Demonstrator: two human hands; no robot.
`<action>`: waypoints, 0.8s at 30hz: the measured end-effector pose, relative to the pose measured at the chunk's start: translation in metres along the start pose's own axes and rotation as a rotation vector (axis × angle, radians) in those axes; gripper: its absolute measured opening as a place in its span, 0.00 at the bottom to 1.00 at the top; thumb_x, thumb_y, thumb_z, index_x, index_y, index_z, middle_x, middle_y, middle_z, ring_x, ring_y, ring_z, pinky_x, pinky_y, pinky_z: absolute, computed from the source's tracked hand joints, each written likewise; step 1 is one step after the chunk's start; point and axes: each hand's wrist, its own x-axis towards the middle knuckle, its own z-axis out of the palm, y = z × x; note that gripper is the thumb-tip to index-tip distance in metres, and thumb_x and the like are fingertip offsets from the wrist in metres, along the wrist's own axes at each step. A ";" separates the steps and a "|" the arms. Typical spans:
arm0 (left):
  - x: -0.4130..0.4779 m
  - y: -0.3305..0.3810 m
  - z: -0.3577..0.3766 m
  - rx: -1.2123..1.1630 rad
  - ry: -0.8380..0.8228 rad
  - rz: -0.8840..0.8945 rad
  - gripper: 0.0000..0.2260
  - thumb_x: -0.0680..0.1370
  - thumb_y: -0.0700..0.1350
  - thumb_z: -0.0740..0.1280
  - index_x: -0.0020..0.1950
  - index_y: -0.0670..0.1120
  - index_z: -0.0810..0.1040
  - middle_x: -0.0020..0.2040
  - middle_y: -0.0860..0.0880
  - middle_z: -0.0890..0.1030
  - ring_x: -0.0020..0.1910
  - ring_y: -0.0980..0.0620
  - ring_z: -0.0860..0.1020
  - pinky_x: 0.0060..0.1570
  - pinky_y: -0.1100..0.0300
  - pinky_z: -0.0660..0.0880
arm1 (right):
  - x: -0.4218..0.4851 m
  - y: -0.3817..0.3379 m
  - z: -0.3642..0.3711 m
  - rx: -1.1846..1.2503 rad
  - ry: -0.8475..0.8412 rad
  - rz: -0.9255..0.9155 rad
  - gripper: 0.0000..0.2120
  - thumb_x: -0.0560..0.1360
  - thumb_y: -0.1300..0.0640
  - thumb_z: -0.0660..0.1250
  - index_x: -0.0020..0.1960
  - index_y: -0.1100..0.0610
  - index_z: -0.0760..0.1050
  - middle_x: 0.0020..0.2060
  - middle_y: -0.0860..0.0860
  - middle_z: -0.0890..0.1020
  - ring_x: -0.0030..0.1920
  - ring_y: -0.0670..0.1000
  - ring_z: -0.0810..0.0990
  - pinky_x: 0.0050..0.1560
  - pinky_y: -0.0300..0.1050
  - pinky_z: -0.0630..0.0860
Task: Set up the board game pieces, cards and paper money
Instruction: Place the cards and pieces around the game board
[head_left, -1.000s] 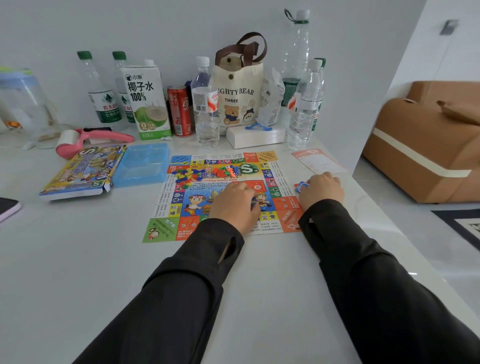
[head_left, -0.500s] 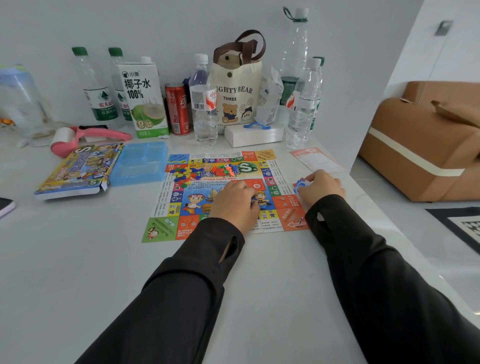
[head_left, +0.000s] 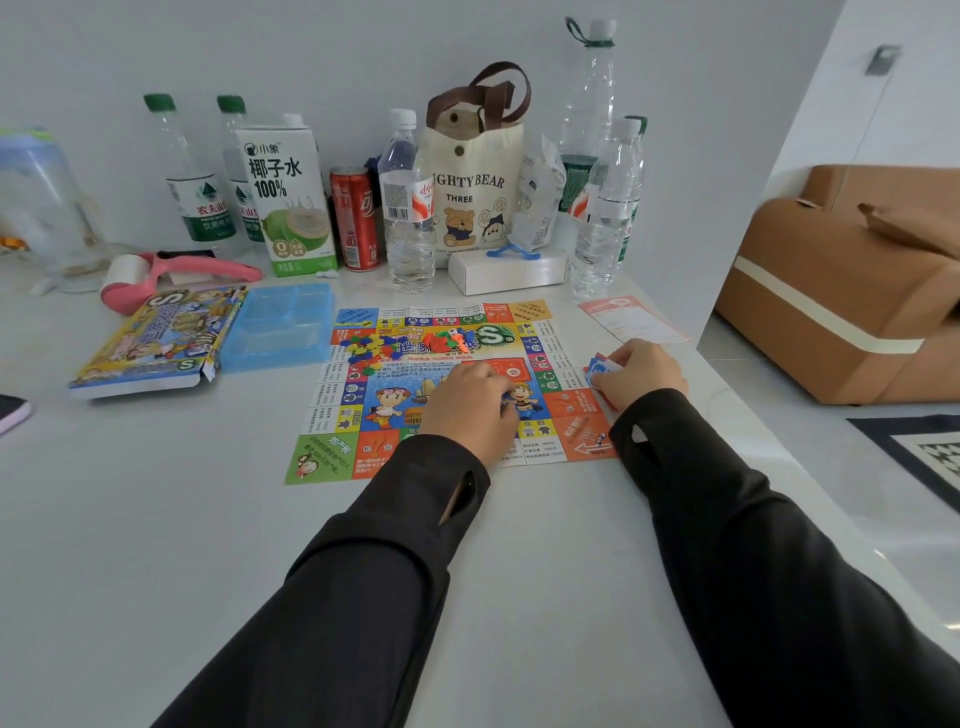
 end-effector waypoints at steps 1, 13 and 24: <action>0.000 0.000 0.000 0.000 0.000 0.001 0.14 0.79 0.45 0.58 0.64 0.46 0.74 0.62 0.50 0.73 0.63 0.50 0.67 0.59 0.57 0.67 | 0.000 0.000 0.000 -0.002 0.000 -0.001 0.07 0.73 0.53 0.68 0.48 0.51 0.71 0.51 0.52 0.79 0.55 0.54 0.74 0.59 0.54 0.73; 0.001 -0.002 0.001 -0.014 -0.011 0.008 0.14 0.79 0.45 0.58 0.63 0.47 0.75 0.62 0.50 0.73 0.63 0.51 0.66 0.59 0.58 0.66 | -0.016 -0.017 -0.026 0.507 0.068 -0.007 0.11 0.72 0.58 0.70 0.53 0.61 0.80 0.45 0.53 0.80 0.44 0.49 0.74 0.44 0.42 0.71; -0.001 0.007 -0.006 -0.508 0.252 -0.097 0.09 0.78 0.42 0.63 0.56 0.45 0.80 0.55 0.50 0.79 0.55 0.55 0.73 0.54 0.67 0.67 | -0.034 -0.028 -0.024 0.316 -0.164 -0.295 0.07 0.71 0.57 0.71 0.46 0.60 0.80 0.37 0.52 0.79 0.34 0.45 0.74 0.33 0.34 0.70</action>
